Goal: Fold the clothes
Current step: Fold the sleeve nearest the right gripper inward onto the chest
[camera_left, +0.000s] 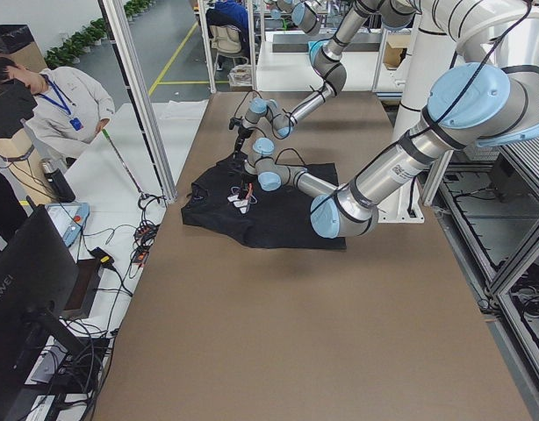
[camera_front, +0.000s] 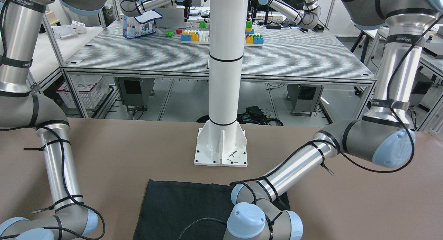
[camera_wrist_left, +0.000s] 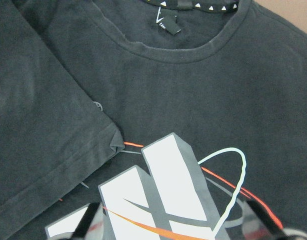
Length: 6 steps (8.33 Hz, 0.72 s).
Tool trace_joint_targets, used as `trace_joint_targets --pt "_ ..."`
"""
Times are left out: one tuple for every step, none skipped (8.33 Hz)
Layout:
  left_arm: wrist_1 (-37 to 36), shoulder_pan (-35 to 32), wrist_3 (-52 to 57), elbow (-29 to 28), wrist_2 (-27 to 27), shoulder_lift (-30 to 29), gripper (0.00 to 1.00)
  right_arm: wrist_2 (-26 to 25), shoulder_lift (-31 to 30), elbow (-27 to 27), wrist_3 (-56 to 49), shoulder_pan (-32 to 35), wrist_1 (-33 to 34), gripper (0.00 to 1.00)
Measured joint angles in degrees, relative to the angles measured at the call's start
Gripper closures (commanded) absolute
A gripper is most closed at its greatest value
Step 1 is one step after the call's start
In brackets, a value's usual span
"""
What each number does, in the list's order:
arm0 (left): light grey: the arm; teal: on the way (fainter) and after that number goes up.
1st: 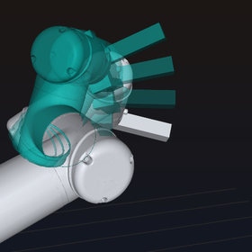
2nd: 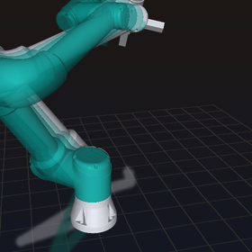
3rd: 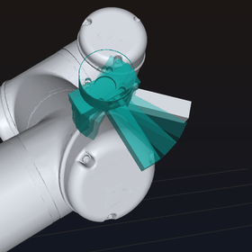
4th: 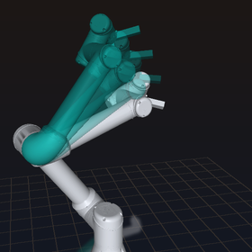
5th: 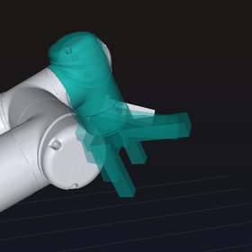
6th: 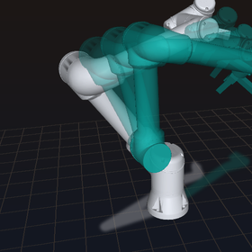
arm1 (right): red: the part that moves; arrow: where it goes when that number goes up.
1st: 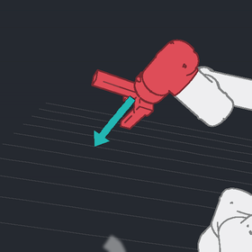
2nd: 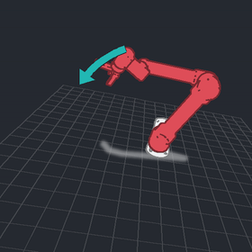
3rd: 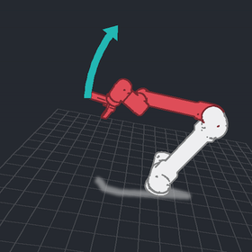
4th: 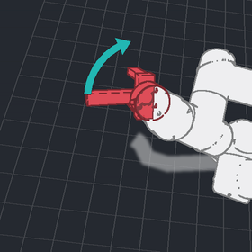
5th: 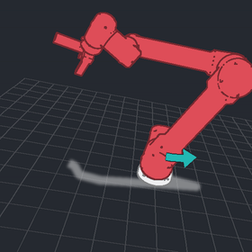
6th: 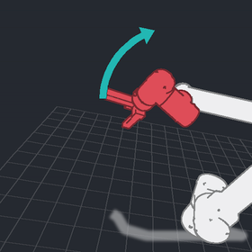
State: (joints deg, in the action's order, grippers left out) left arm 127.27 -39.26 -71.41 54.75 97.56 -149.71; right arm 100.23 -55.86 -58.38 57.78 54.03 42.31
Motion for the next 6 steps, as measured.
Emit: trace_joint_targets --pt "0.0 -0.01 0.02 -0.04 0.0 0.02 0.0 -0.11 -0.05 0.13 0.98 0.02 -0.54 1.0" --pt "0.0 -0.02 0.03 -0.06 0.0 0.03 0.0 -0.17 -0.04 0.06 1.82 0.02 -0.89 1.0" --pt "0.0 -0.03 0.04 -0.08 0.0 0.03 0.0 -0.19 0.03 -0.28 2.45 0.02 -1.07 1.0" --pt "0.0 -0.03 0.06 -0.12 0.0 0.03 0.0 -0.21 0.01 -0.83 3.3 0.03 -1.09 1.0" --pt "0.04 -0.08 0.2 -0.12 0.05 0.03 0.0 -0.25 -0.23 -2.05 4.12 0.03 -1.0 1.0" --pt "0.06 -0.39 0.7 -0.03 0.14 0.03 0.0 -0.28 -0.36 -3.79 5.51 0.03 -0.63 1.0"
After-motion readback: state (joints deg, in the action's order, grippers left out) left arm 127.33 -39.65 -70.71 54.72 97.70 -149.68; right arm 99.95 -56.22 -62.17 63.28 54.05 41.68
